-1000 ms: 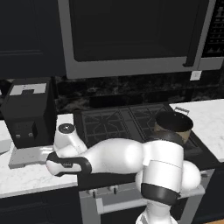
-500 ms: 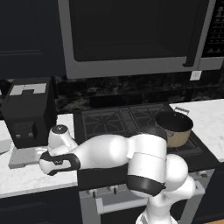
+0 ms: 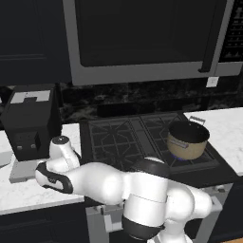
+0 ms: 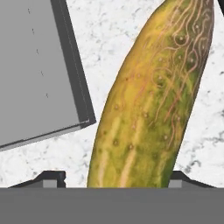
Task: Put the cucumber and garlic in the pot. Retrieve the spatula and lightly stir the vegetables in the pot.
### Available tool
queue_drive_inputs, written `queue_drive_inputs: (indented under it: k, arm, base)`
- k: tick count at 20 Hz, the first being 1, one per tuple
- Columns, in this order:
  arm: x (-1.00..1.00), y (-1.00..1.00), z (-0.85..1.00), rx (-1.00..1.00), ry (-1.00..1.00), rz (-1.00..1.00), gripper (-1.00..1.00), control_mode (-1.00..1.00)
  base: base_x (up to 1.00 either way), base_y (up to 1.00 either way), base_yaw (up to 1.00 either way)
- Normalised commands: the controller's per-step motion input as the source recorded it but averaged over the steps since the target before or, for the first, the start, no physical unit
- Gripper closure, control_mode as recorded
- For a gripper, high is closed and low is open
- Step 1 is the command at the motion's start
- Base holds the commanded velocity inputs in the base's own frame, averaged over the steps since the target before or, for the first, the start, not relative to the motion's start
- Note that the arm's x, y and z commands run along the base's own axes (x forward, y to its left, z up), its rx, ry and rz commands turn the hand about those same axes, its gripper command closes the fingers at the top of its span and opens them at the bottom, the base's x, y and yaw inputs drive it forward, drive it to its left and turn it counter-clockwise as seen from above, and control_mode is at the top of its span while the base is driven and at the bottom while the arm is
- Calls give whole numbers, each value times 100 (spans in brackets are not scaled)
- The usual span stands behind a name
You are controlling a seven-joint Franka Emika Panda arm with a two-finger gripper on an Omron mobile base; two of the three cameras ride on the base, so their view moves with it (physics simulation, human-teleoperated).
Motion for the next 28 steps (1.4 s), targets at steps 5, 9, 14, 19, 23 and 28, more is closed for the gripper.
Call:
queue_drive_inputs:
  k: [5, 9, 14, 19, 23, 28]
  arm:
    - [-16, -20, -12, 0, 0, -1, 100, -100]
    - [-47, -38, 19, 3, -9, 0, 100, -100]
    - [-39, -56, 93, 19, -8, -5, 100, -100]
    - [-13, -86, 100, 32, 0, -21, 100, -100]
    - [-18, -100, 91, 36, 2, -30, 100, -100]
    - [-6, -100, 49, 32, 6, -37, 100, -100]
  base:
    - [0, 0, 0]
    - [0, 0, 0]
    - [0, 0, 0]
    - [0, 0, 0]
    - [0, 0, 0]
    - [0, 0, 0]
